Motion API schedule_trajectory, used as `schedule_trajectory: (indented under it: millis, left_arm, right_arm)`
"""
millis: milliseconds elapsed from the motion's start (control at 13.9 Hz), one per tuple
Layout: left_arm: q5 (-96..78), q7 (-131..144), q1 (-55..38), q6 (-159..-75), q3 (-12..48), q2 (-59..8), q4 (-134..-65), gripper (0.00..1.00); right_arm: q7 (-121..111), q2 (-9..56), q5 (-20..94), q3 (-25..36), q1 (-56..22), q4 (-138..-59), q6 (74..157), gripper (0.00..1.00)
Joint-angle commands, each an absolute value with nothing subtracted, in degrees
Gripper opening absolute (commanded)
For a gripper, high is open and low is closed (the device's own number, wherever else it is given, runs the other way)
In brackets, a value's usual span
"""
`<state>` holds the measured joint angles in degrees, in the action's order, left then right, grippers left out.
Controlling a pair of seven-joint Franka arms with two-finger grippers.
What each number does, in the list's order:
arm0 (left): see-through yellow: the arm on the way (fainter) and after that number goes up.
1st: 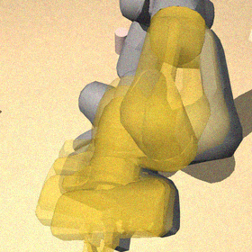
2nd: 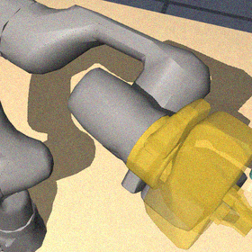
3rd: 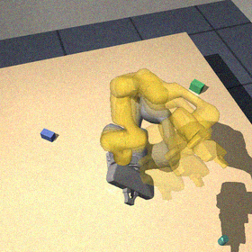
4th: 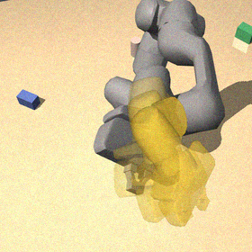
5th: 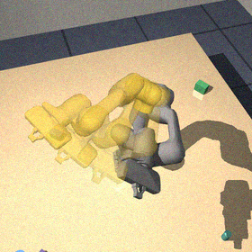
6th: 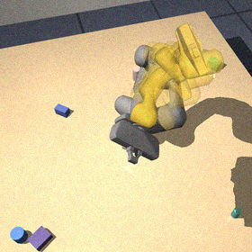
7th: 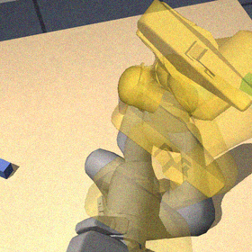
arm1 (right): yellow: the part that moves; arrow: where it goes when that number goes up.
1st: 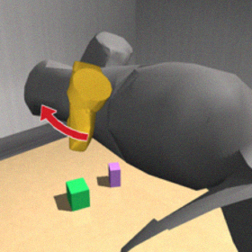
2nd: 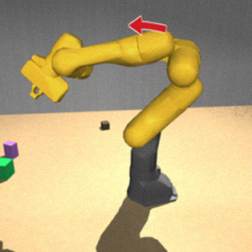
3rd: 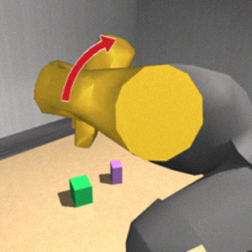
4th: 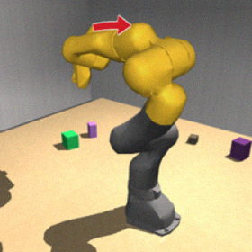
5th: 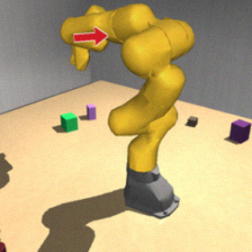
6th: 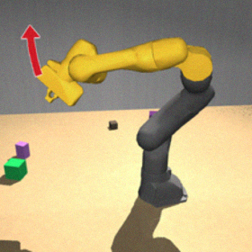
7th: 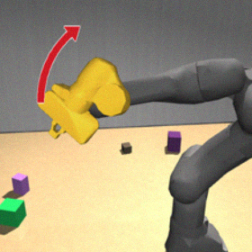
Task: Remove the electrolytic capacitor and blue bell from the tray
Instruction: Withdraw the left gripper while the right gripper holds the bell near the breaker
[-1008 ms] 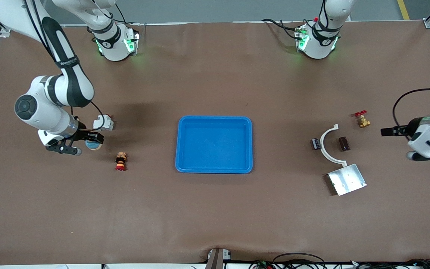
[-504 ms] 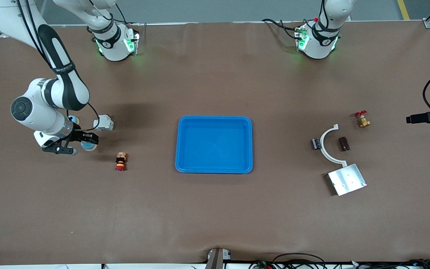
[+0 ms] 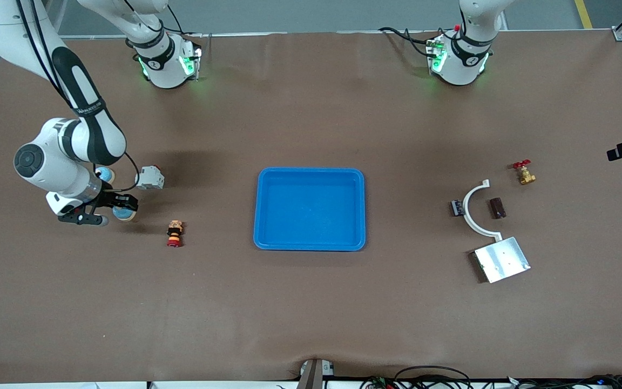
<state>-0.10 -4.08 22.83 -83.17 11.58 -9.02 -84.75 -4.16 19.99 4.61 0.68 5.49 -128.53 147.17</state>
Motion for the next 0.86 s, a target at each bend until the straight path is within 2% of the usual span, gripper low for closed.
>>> schedule_trajectory:
  millis: [0,432,792]
  left_arm:
    - [-1.1,-3.3,14.2,-83.6,4.8,-6.7,-86.0,1.00]
    - [-1.3,0.3,4.0,-84.4,0.8,-6.3,-86.0,1.00]
    - [-1.1,6.5,-0.5,-88.1,1.1,-4.7,-85.8,1.00]
  right_arm:
    - [-6.1,20.8,6.0,-0.1,6.9,-128.8,148.6,0.00]
    - [-8.4,22.6,5.9,-0.2,8.2,-128.7,150.9,0.00]
    - [-8.4,23.3,6.0,-0.2,8.3,-128.7,152.2,0.00]
